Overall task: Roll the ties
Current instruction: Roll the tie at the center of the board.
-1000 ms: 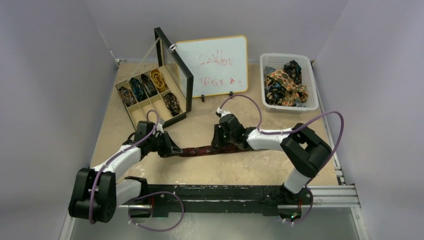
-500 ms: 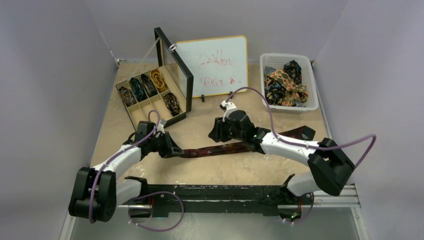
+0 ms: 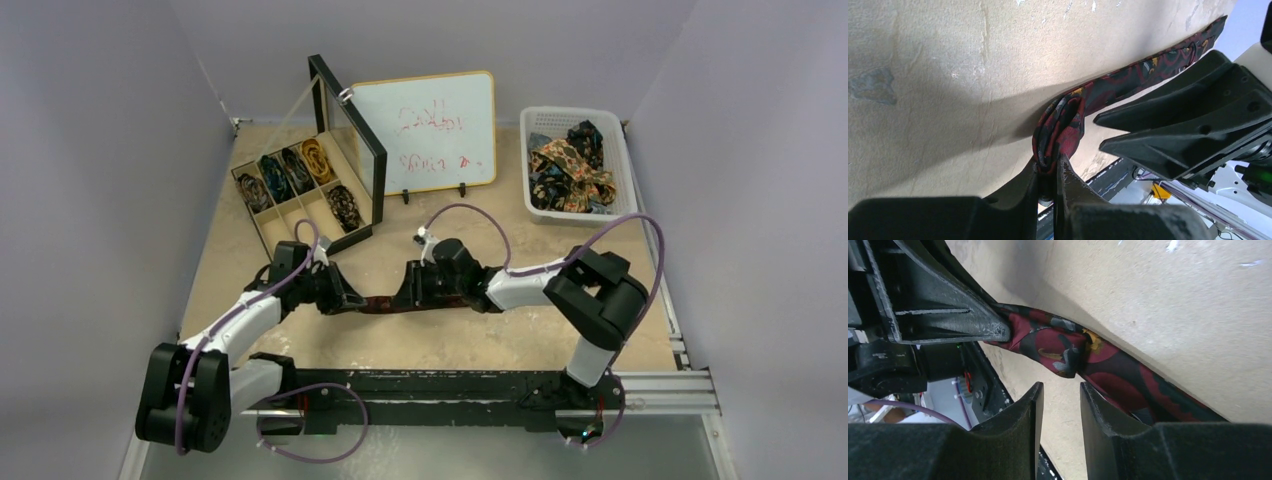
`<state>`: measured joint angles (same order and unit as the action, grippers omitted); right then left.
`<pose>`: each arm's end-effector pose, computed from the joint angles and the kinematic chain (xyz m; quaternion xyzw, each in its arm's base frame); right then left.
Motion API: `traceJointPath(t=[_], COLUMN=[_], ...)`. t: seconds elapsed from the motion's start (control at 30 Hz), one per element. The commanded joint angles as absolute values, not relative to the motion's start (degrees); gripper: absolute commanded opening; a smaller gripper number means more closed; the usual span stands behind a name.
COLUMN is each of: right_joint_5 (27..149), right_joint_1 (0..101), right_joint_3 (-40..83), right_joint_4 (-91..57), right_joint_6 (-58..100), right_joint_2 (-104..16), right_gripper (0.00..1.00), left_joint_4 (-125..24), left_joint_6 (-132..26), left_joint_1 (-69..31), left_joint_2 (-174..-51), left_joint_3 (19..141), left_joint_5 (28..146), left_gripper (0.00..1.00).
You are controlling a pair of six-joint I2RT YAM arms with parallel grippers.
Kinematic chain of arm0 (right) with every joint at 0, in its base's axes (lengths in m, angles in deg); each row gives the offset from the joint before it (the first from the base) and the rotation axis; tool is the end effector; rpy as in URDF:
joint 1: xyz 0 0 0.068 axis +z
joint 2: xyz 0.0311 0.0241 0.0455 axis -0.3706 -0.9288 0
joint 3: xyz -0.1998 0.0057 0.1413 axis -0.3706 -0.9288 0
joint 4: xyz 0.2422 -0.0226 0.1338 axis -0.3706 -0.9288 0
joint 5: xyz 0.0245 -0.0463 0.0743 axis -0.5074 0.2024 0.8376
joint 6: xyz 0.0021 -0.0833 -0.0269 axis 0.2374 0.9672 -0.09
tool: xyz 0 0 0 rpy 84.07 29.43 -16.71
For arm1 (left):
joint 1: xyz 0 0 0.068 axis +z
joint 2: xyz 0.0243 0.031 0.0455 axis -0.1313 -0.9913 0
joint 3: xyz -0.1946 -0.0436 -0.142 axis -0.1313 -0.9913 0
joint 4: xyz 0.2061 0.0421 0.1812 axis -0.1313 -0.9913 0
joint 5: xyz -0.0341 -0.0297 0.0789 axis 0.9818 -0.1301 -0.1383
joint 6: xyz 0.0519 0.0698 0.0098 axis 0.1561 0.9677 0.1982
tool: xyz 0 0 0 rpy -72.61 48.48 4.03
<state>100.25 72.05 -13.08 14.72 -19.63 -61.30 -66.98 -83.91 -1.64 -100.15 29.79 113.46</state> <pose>0.2207 0.3068 0.0915 -0.1119 0.8353 0.4859 0.2315 0.2190 -0.0805 0.0834 -0.1728 0.8982 -0.3821 0.1318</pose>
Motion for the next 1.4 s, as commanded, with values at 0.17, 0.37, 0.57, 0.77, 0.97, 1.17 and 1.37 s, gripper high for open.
traceJointPath(t=[0.17,0.37,0.57,0.77,0.97,1.17,1.37], right_joint_5=[103.80,101.60,99.86,99.23,94.56,94.37,94.30], right_joint_1=[73.86,73.86,73.87,73.87,73.87,73.99,74.10], right_joint_3=[-7.67,-6.06,-5.41,-5.36,-3.85,-1.79,-1.92], right_joint_4=[16.39,13.15,8.70,9.62,3.83,5.42,4.80], right_joint_6=[-20.72,-20.77,-20.54,-19.57,-18.44,-17.85,-17.59], right_joint_2=[-66.57,-68.84,-70.29,-64.60,-60.45,-65.85,-68.25], right_gripper=[0.32,0.24,0.14,0.28,0.32,0.26,0.20], left_joint_4=[-67.00,-67.03,-67.32,-67.74,-67.70,-67.62,-67.59], left_joint_6=[-82.56,-82.56,-82.73,-82.56,-82.38,-82.32,-82.56], left_joint_1=[-2.21,-2.21,-2.21,-2.21,-2.21,-2.21,-2.21], left_joint_2=[-99.33,-99.50,-99.00,-99.31,-99.49,-99.60,-99.40], left_joint_3=[31.79,31.89,31.94,32.16,32.18,32.51,32.25], left_joint_5=[112.12,111.88,110.85,110.38,110.60,110.64,110.56], left_gripper=[0.00,0.00,0.00,0.00,0.00,0.00,0.00])
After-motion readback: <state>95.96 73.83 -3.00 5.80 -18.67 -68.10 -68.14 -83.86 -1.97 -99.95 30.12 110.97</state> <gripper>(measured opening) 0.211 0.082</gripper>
